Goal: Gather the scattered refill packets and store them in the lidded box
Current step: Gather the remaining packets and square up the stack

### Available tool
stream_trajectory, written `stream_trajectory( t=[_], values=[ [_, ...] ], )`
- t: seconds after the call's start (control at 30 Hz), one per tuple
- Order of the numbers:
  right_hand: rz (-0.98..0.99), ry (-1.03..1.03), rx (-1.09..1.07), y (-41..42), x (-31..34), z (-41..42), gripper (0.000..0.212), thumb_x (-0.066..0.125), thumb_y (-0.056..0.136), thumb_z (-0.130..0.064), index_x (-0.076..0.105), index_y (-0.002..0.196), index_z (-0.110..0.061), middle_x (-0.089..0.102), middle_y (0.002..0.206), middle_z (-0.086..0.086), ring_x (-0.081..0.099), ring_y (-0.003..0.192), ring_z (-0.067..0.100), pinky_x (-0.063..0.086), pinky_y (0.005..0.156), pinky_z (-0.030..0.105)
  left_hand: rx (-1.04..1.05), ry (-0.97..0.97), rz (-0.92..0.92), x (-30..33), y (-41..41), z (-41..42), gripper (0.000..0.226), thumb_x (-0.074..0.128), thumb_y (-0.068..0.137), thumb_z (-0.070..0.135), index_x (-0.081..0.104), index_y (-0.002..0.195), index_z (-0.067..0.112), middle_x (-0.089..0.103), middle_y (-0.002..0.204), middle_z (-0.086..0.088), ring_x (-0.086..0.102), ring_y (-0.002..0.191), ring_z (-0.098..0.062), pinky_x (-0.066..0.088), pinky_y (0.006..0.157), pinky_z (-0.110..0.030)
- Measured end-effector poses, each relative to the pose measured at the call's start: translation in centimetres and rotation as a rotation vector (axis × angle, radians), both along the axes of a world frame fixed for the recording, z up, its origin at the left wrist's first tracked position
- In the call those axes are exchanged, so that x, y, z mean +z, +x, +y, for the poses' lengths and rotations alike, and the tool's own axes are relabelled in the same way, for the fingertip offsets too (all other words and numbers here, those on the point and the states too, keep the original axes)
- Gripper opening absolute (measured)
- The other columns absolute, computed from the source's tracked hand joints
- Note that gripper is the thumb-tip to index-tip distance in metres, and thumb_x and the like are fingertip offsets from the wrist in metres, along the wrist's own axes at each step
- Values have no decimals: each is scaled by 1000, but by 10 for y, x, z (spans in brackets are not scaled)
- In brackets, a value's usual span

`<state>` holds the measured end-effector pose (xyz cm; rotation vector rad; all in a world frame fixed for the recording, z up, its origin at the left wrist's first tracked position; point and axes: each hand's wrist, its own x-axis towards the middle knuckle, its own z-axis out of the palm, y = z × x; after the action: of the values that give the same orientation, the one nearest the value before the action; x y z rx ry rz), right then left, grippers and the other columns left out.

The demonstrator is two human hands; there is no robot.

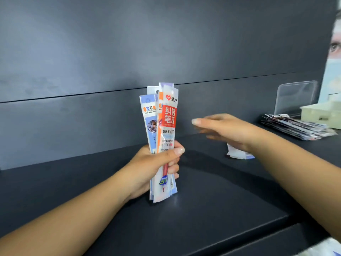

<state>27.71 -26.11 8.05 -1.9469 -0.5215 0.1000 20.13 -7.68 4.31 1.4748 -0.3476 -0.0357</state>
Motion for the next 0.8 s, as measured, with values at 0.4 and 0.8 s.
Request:
stream_trajectory(
  t=[0.4,0.8],
  values=[
    [88,-767,-277,58,-37,-67,45,48,84,-55,64,91,-13,59,117,10,50,97,20,36,81,26,75,0,91,3,2,-24,28,74,67,22,49,78,16,37,45,6,35,36,-7,41,45,-21],
    [106,-159,51,65,-24,-35,17,66,80,-28,64,87,-12,67,70,2,62,57,13,51,65,32,328,-162,75,2,42,-44,16,63,81,18,52,70,16,45,46,4,44,42,-9,47,53,-24]
  ],
)
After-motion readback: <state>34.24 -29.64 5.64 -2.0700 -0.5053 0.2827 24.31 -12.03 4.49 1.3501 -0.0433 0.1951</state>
